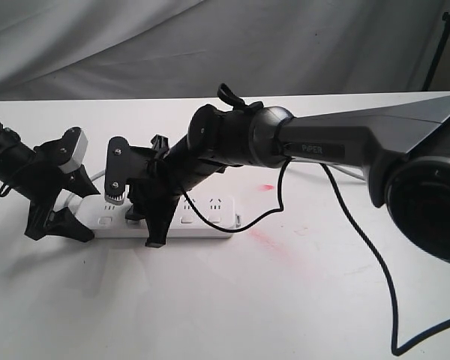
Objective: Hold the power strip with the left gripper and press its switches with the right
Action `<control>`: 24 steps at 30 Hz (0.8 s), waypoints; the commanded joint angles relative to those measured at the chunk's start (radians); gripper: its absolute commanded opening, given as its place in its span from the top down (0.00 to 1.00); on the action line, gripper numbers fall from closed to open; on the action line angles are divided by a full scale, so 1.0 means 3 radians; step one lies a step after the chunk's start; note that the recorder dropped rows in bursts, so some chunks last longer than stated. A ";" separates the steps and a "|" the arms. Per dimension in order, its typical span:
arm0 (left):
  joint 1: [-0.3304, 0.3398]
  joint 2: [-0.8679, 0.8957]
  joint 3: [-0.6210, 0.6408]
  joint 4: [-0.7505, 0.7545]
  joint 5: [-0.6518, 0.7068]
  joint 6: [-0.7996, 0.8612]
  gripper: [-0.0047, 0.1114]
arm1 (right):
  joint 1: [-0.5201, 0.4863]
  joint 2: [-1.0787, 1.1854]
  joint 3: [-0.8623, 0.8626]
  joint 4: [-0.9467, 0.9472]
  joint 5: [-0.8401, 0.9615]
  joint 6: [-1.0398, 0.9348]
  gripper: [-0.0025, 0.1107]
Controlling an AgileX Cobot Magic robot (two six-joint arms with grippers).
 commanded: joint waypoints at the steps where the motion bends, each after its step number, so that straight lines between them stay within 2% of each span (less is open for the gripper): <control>1: -0.0006 -0.0002 -0.0012 0.0025 -0.0024 -0.0027 0.40 | 0.0014 0.0119 0.0099 -0.0164 0.0127 -0.0061 0.67; 24: -0.0006 -0.0002 -0.0012 0.0025 -0.0024 -0.0027 0.40 | 0.0067 0.0269 0.0093 -0.0144 0.0173 -0.0048 0.67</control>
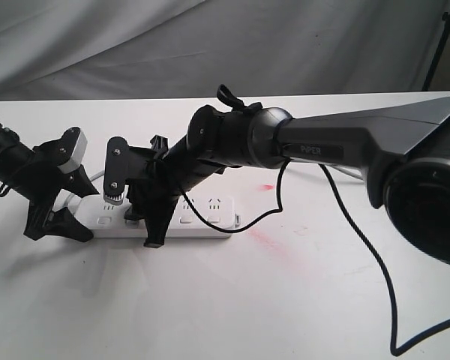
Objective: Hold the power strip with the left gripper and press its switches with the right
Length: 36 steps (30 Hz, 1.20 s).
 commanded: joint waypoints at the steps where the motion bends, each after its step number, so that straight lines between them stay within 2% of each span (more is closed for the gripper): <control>1: -0.0006 -0.0002 -0.0012 0.0019 -0.0024 -0.0027 0.40 | 0.0033 0.0249 0.0081 -0.0170 0.0185 -0.0041 0.67; 16: -0.0006 -0.0002 -0.0012 0.0019 -0.0024 -0.0027 0.40 | 0.0033 0.0301 0.0081 -0.0141 0.0214 -0.0015 0.67; 30: -0.0006 -0.0002 -0.0012 0.0019 -0.0024 -0.0027 0.40 | 0.0025 -0.0363 0.0081 -0.0077 0.0128 -0.0005 0.67; 36: -0.0006 -0.0002 -0.0012 0.0019 -0.0024 -0.0027 0.40 | -0.0063 -0.0451 0.0087 -0.0117 0.0292 0.0073 0.67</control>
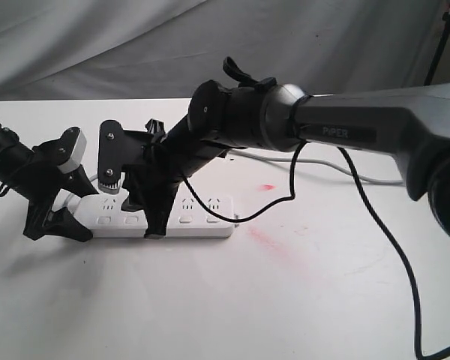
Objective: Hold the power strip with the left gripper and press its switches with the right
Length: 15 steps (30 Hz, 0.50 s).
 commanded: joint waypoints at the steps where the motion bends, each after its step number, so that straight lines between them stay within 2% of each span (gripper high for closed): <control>1: -0.0006 -0.0002 -0.0006 0.0005 -0.0024 -0.0027 0.40 | -0.0098 -0.0062 0.0014 -0.0029 0.0119 0.0031 0.67; 15: -0.0006 -0.0002 -0.0006 0.0005 -0.0024 -0.0027 0.40 | -0.0181 -0.0080 0.0246 0.0000 -0.0064 0.0036 0.67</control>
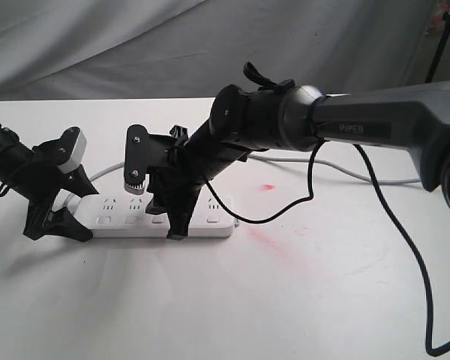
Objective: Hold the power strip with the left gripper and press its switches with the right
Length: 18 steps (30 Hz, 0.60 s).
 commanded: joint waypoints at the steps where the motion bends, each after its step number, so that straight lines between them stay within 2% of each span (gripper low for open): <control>1: -0.0006 -0.0002 -0.0006 0.0005 -0.0024 -0.0027 0.40 | -0.0016 -0.0039 0.0015 0.0028 -0.0047 0.0025 0.67; 18: -0.0006 -0.0002 -0.0006 0.0005 -0.0024 -0.0027 0.40 | -0.0016 0.0050 0.0030 0.0040 -0.0113 0.0020 0.67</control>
